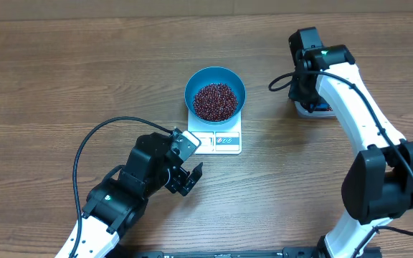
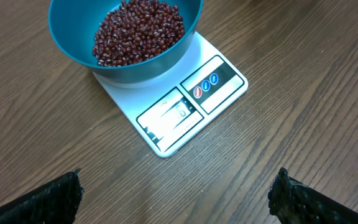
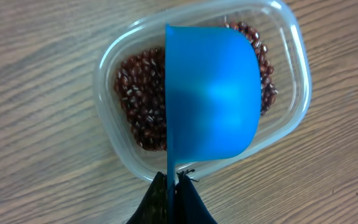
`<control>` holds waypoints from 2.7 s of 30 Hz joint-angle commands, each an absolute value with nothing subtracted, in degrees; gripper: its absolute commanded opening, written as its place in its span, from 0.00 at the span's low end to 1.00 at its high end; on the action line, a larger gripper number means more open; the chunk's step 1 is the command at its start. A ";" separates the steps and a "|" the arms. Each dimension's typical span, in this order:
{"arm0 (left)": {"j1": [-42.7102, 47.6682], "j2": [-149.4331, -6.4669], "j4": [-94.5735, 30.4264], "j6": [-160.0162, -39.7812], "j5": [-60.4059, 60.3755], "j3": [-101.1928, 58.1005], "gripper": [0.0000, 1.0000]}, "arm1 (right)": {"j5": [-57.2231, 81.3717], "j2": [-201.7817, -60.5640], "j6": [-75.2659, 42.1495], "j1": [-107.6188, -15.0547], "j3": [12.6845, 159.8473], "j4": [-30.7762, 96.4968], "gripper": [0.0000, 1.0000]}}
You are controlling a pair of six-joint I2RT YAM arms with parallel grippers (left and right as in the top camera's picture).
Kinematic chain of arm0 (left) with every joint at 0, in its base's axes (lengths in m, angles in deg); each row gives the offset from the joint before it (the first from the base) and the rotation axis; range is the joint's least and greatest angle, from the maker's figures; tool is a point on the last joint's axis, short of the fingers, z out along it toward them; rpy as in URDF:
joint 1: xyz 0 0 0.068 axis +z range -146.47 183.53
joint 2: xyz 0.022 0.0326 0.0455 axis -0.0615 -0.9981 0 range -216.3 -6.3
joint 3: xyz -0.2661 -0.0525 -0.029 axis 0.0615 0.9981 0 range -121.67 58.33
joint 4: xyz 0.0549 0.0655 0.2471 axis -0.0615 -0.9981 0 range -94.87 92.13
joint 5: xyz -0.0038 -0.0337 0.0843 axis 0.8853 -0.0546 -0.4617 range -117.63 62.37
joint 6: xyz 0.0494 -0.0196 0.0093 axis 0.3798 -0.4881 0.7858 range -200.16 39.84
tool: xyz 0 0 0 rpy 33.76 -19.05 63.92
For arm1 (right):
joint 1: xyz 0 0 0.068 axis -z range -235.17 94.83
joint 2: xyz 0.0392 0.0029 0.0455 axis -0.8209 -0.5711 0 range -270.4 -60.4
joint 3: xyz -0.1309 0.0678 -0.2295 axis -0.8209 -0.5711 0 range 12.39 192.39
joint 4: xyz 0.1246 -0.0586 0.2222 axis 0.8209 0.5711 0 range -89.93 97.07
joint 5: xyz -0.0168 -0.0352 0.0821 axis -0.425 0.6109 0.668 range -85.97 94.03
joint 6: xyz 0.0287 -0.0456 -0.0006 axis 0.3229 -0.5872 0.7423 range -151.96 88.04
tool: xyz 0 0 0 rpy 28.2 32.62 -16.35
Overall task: Scoop item into bowl and weigh 150g on scale
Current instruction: 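Move the empty scoop with the right gripper back into the bean tub, then lower the blue scoop into the tub and scoop beans with the right gripper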
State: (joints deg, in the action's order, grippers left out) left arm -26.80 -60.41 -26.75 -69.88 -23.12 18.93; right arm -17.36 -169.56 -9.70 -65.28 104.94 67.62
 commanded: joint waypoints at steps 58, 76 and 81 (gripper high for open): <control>-26.49 -60.30 -26.58 -69.90 -22.07 18.95 1.00 | 7.52 -162.53 -20.30 -55.29 105.51 67.65 0.04; -26.49 -60.30 -26.58 -69.90 -22.07 18.95 0.99 | 28.81 -162.53 -34.94 -43.69 105.51 69.50 0.04; -26.49 -60.30 -26.58 -69.90 -22.07 18.95 1.00 | 28.87 -162.50 -36.05 -42.27 105.53 69.79 0.04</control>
State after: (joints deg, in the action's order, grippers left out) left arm -26.80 -60.41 -26.73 -69.88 -23.12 18.93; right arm 27.19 -164.14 -33.72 -43.18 104.94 69.94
